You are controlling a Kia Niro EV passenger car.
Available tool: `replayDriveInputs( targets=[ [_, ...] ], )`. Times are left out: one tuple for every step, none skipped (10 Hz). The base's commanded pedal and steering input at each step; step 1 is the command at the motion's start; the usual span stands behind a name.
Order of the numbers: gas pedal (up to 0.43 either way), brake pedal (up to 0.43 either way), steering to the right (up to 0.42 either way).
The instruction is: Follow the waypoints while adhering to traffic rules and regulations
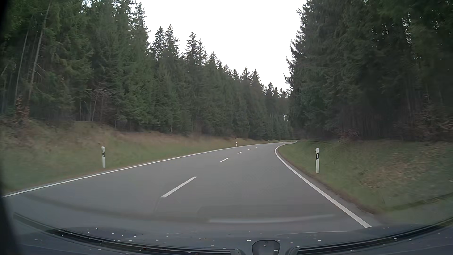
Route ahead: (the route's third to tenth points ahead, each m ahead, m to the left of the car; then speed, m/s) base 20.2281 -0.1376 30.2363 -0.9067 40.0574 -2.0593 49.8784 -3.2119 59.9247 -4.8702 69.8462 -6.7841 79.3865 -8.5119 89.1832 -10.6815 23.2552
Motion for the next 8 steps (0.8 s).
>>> replayDriveInputs(
  targets=[
    [0.339,0.0,0.016],
    [0.339,0.0,0.016],
    [0.339,0.0,0.016],
    [0.339,0.0,0.016],
    [0.339,0.0,0.016],
    [0.339,0.0,0.016],
    [0.339,0.0,0.016],
    [0.339,0.0,0.016]
  ],
)
